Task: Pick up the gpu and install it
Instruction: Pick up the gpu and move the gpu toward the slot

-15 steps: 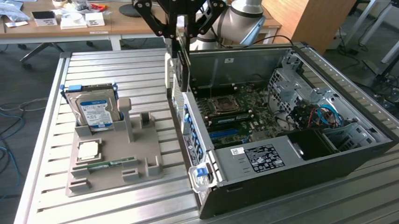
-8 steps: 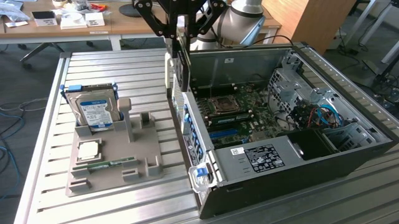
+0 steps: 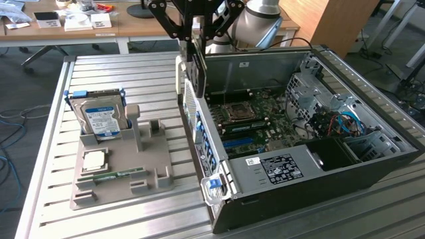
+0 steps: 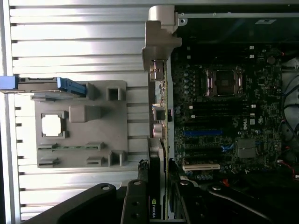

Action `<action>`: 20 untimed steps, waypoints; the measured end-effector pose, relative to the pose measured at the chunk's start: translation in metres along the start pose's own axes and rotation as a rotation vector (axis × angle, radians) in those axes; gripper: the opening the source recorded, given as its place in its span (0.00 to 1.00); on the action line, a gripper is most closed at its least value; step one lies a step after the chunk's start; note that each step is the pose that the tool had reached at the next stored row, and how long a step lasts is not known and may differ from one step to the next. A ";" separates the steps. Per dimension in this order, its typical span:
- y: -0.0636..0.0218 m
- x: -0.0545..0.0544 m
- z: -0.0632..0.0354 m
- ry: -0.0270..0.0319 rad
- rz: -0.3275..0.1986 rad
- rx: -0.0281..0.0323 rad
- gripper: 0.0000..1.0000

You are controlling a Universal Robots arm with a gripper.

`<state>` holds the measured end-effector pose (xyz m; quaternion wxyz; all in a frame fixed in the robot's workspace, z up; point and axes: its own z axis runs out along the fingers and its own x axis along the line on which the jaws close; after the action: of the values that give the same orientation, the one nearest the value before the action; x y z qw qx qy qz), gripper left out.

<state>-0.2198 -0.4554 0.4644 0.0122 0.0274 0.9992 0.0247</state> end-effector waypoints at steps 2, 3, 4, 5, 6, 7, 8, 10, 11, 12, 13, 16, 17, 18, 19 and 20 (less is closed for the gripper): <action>0.0001 -0.002 0.0001 0.0000 0.000 -0.0001 0.27; 0.0002 -0.003 0.0001 0.0000 0.000 -0.0001 0.27; 0.0002 -0.004 0.0001 0.0000 0.000 0.0000 0.27; 0.0003 -0.005 0.0002 0.0000 0.000 -0.0001 0.27; 0.0004 -0.006 0.0002 0.0000 0.000 -0.0002 0.27; 0.0005 -0.008 0.0002 0.0000 0.000 -0.0003 0.27; 0.0005 -0.009 0.0003 0.0000 0.000 -0.0003 0.27; 0.0007 -0.012 0.0004 -0.0001 0.000 -0.0005 0.27; 0.0007 -0.013 0.0005 0.0000 0.000 -0.0006 0.27; 0.0008 -0.015 0.0005 0.0000 0.000 -0.0006 0.27; 0.0009 -0.016 0.0005 0.0000 0.000 -0.0006 0.27; 0.0011 -0.019 0.0006 0.0000 0.000 -0.0007 0.27; 0.0012 -0.020 0.0007 0.0000 0.000 -0.0007 0.27; 0.0012 -0.021 0.0007 0.0000 0.000 -0.0006 0.27; 0.0013 -0.022 0.0007 0.0000 0.000 -0.0006 0.27; 0.0013 -0.023 0.0007 0.0000 0.000 -0.0006 0.27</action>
<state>-0.1971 -0.4554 0.4643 0.0122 0.0274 0.9992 0.0250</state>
